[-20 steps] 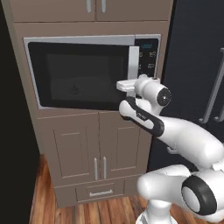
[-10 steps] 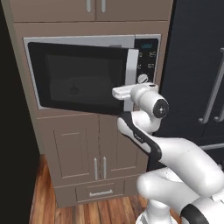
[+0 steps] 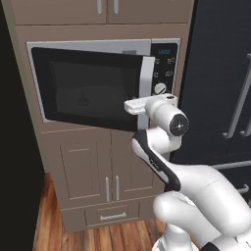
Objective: Open the microwave door.
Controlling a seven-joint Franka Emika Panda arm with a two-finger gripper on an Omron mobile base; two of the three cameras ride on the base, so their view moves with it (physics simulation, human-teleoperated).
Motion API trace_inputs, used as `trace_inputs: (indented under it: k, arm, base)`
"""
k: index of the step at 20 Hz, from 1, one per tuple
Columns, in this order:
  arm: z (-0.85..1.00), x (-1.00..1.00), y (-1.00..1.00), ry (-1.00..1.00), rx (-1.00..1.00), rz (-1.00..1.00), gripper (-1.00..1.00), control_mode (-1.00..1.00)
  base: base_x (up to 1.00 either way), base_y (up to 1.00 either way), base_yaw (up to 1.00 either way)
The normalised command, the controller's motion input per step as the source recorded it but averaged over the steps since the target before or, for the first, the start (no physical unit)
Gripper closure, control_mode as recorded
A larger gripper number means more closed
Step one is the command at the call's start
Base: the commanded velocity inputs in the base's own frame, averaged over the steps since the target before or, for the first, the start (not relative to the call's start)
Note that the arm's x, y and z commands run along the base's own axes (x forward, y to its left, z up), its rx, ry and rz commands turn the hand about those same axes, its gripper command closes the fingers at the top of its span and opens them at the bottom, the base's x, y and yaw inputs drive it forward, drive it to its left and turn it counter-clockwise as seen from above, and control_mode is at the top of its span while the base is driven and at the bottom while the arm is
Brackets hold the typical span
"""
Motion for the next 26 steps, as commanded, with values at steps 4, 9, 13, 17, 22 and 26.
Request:
trace_inputs:
  k: [4,9,13,17,22,26]
  arm:
    - [0.67,-0.91,0.18,-0.14,0.00,0.00,-1.00,-1.00]
    - [0.46,-0.98,-0.10,-0.01,0.00,-0.01,-1.00,-1.00]
    - [0.11,-0.45,-0.97,0.26,0.13,0.00,-1.00,-1.00]
    - [0.12,-0.13,-1.00,0.20,0.31,0.11,-1.00,-1.00]
    - [0.09,0.00,-0.99,0.34,0.62,0.11,-1.00,-1.00]
    - [0.12,0.10,-0.33,0.23,0.45,0.04,-1.00,-1.00]
  base:
    - [0.00,0.00,0.00]
    - [0.00,0.00,0.00]
    - [0.00,0.00,0.00]
    - [0.00,0.00,0.00]
    - [0.00,0.00,0.00]
    - [0.00,0.00,0.00]
